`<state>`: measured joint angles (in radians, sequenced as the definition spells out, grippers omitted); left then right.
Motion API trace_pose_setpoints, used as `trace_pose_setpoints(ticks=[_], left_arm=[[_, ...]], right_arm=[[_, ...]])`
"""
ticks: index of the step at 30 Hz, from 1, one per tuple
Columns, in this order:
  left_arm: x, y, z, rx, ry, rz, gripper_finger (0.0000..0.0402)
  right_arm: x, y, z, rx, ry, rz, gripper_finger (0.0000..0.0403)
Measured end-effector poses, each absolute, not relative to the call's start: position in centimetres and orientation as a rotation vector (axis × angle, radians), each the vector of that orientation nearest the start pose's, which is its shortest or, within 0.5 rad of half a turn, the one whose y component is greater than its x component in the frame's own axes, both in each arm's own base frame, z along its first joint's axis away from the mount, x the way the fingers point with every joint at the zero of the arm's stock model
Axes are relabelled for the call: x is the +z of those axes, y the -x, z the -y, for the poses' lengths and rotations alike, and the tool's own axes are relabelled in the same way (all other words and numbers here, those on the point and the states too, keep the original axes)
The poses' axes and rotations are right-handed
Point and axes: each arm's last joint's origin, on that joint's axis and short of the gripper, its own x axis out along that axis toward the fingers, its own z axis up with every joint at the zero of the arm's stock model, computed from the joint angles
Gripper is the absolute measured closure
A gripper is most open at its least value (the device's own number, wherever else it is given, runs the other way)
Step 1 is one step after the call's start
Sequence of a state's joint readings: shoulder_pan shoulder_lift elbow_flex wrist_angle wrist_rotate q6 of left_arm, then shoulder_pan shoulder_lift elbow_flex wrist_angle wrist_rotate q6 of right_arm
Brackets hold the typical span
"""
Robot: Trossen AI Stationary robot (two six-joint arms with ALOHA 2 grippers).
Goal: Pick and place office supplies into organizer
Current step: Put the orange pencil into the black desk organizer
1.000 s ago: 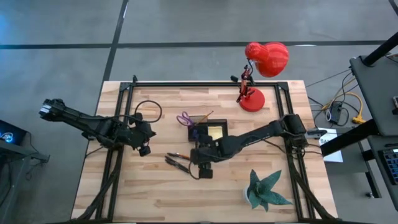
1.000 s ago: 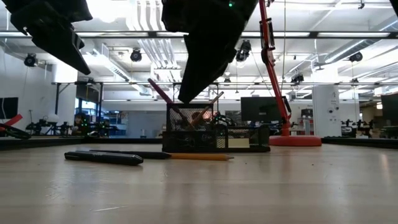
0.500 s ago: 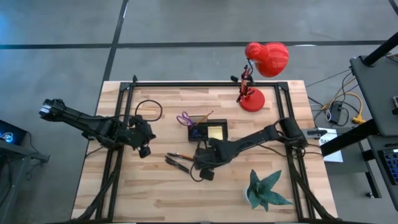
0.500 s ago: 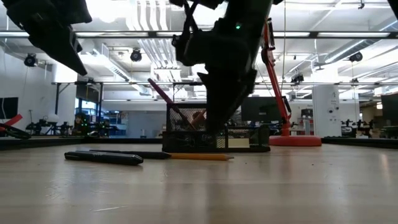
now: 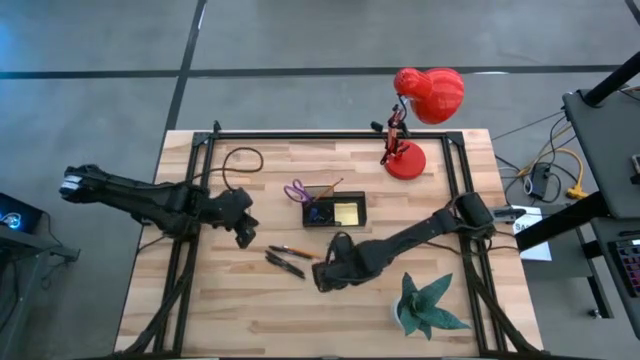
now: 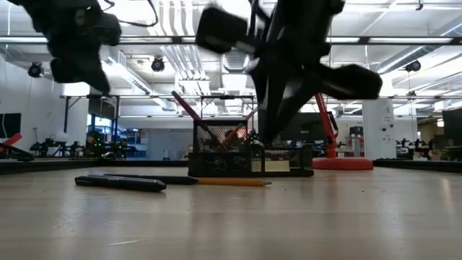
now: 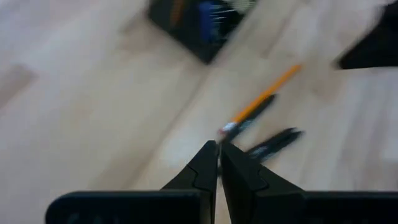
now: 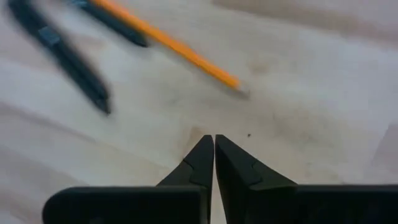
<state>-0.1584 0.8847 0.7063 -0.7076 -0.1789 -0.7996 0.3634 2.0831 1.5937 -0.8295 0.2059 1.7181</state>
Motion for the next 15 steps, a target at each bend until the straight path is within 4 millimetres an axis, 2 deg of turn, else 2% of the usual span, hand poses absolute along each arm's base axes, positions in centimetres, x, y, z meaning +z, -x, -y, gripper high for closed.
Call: trace_pose_setpoints(ticks=[5, 15], left_arm=[[24.8, -18.3, 1.5, 0.236, 0.637, -0.789, 0.0397], [24.6, -20.3, 1.3, 0.089, 0.597, -0.758, 0.0397]], right_arm=[[16.7, -39.4, -13.7, -0.956, -1.218, -1.007, 0.0394], [14.7, -39.0, -12.0, -1.001, -1.239, -0.996, 0.0394]])
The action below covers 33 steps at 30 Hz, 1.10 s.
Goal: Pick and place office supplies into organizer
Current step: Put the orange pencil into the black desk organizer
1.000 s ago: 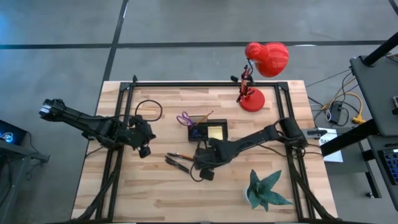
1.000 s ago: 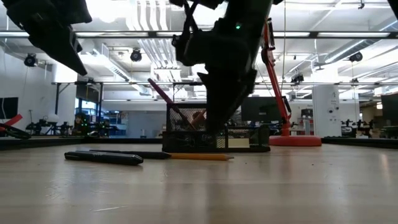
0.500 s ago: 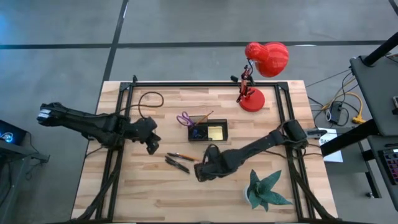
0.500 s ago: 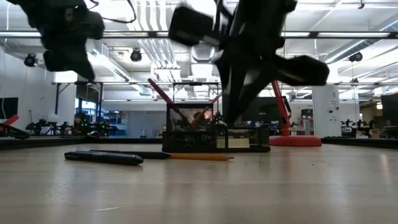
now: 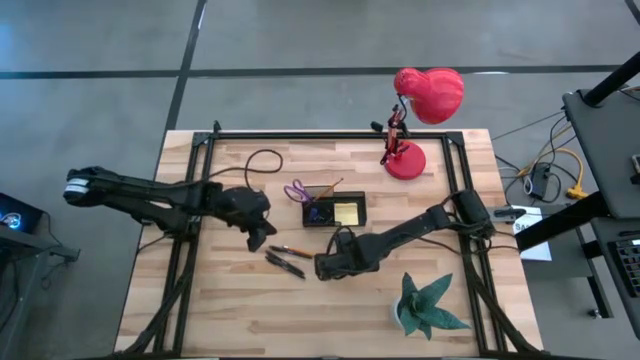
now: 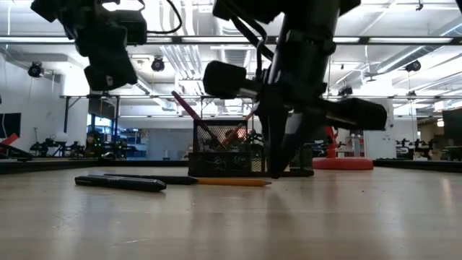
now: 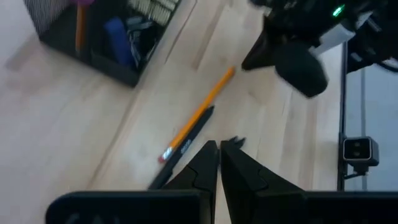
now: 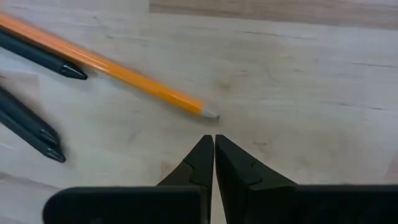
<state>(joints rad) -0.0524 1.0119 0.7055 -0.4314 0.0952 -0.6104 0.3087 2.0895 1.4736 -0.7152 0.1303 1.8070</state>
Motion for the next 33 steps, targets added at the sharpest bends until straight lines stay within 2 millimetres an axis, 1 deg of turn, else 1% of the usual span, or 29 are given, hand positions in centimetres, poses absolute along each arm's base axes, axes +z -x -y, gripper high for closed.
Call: trace_pose_setpoints(ticks=[6, 13, 25, 33], left_arm=[[24.8, -20.2, 1.0, 0.091, 0.588, -0.739, 0.0397], [24.8, -20.1, 0.9, 0.096, 0.59, -0.738, 0.0397], [24.5, -20.1, 0.9, 0.103, 0.59, -0.745, 0.0397], [24.3, -20.0, 0.8, 0.109, 0.592, -0.752, 0.0397]], right_arm=[[14.2, -39.1, -11.8, -0.979, -1.254, -0.978, 0.0394], [14.9, -39.2, -11.8, -0.989, -1.239, -0.936, 0.0394], [14.4, -39.1, -10.6, -1.006, -1.206, -0.944, 0.0394], [14.3, -39.2, -10.7, -0.989, -1.201, -0.949, 0.0394]])
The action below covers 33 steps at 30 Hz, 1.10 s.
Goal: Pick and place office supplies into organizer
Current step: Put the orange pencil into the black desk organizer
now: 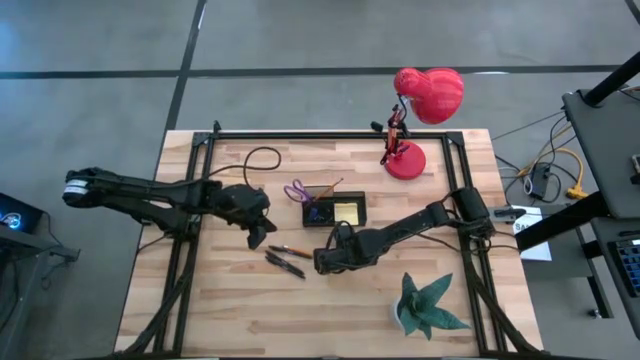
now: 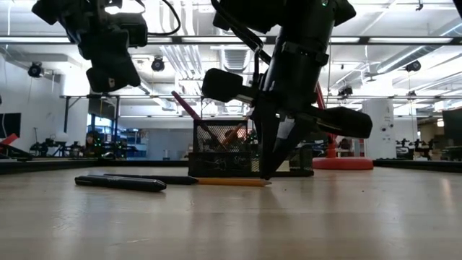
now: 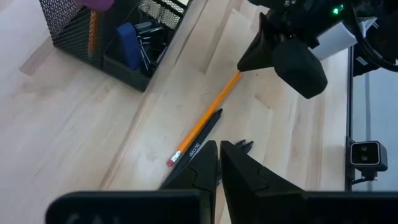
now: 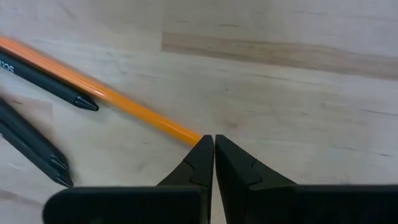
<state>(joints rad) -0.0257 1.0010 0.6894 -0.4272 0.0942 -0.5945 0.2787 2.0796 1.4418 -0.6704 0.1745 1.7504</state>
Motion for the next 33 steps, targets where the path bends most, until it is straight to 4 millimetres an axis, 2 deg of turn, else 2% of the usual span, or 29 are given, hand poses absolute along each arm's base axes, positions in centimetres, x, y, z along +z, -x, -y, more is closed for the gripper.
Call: trace_pose_setpoints(ticks=[26, 30, 33], left_arm=[[23.95, -19.96, 0.42, 0.124, 0.585, -0.756, 0.0397], [23.99, -20.28, 0.42, 0.084, 0.508, -0.721, 0.0397], [23.95, -20.65, 0.42, 0.02, 0.37, -0.651, 0.0397]], right_arm=[[13.82, -38.95, -10.88, -0.976, -1.18, -0.985, 0.0394], [13.78, -38.93, -10.88, -0.976, -1.179, -0.985, 0.0394], [13.74, -38.9, -10.86, -0.976, -1.179, -0.984, 0.0394]])
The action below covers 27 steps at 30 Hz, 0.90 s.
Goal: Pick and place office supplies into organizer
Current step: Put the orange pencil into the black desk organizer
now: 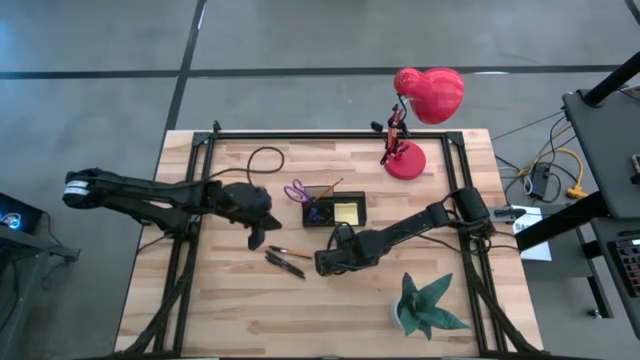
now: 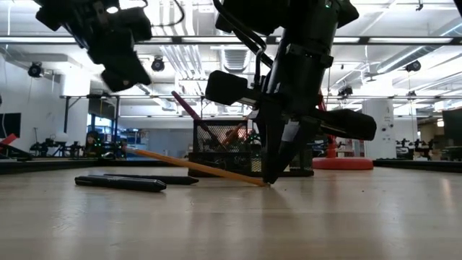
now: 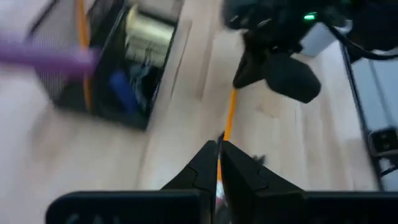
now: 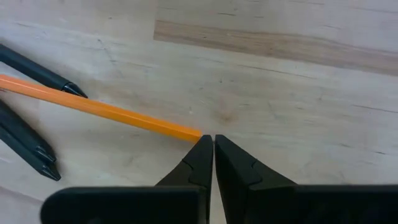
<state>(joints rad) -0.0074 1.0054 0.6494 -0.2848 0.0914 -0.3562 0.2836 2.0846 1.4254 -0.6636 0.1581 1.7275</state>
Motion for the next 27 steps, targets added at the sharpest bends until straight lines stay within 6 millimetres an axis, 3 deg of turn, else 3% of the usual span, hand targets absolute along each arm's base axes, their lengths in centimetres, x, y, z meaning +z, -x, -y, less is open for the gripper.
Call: trace_pose_setpoints(ticks=[7, 15, 23, 27], left_arm=[[23.2, -20.4, 0.4, -0.137, -0.084, -0.689, 0.0397], [21.9, -20.0, 1.1, -0.171, -0.052, -0.807, 0.038], [20.5, -20.9, 1.7, -0.185, -0.008, -0.891, 0.0271], [19.5, -21.4, 2.4, -0.227, -0.012, -0.934, 0.0237]], right_arm=[[13.7, -38.9, -10.8, -0.976, -1.179, -0.983, 0.0394], [13.7, -38.9, -10.8, -0.978, -1.185, -0.981, 0.0394], [13.7, -39.0, -10.9, -0.968, -1.188, -0.976, 0.0394], [13.7, -39.0, -10.9, -0.967, -1.189, -0.975, 0.0394]])
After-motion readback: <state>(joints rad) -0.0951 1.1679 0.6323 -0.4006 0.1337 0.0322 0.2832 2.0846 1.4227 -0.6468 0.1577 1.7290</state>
